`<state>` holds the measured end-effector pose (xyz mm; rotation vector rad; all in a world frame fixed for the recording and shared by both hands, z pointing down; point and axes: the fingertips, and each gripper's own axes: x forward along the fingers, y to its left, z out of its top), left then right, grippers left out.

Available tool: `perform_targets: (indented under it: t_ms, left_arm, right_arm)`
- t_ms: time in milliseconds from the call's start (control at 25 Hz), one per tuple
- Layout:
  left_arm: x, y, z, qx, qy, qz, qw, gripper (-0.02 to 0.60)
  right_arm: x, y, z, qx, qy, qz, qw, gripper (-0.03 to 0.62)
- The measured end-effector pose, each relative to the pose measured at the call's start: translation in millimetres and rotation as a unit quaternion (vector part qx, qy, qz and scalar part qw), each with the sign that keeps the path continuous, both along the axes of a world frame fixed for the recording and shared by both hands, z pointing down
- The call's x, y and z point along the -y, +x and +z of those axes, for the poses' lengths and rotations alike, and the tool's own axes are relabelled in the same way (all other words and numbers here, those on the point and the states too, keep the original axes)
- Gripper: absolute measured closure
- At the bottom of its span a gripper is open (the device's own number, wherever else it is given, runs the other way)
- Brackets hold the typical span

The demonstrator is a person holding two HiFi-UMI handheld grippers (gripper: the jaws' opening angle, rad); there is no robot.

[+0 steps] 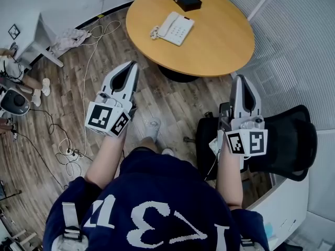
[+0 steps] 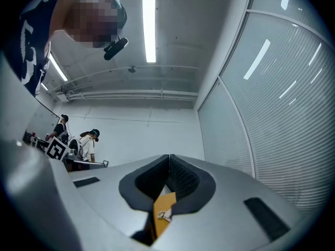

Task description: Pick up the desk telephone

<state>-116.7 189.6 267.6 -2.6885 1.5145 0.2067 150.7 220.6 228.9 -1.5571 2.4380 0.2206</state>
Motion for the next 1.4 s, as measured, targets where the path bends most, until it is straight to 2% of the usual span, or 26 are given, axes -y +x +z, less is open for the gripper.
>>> perform_targets:
  t_ms: [360,560,760,960,1160,1400]
  left_arm:
    - [119.1,-26.4,-17.0,0.008,0.019,0.039,0.9990,0.565]
    - [165.6,-41.4,-18.8,-0.004,0.023,0.047,0.9986,0.565]
    - [198.0,-40.3,-7.5,-0.005,0.006,0.061,0.9981,0.566]
    - [230.2,-33.8,6.4,-0.011,-0.007,0.054,0.9985,0.566]
    - [266.9,-22.3,-0.7,-0.007,0.007,0.045,0.9989,0.566]
    - [326.7,2.2,-16.0,-0.005,0.025,0.026,0.9994,0.566]
  right_arm:
    - [106.9,-39.4,-21.5,-0.001,0.025,0.025,0.999,0.568]
    - [137.6,-60.5,-17.3,-0.009,0.022,0.025,0.999,0.568]
    - [161.1,-57.3,-6.3,-0.010,0.000,0.040,0.999,0.568]
    - [188.1,-52.5,1.8,-0.019,-0.003,0.038,0.999,0.568]
    - [232.0,-37.5,5.8,-0.010,0.007,0.033,0.999,0.568]
    - [307.3,-18.5,-8.8,-0.013,0.017,0.001,1.000,0.568]
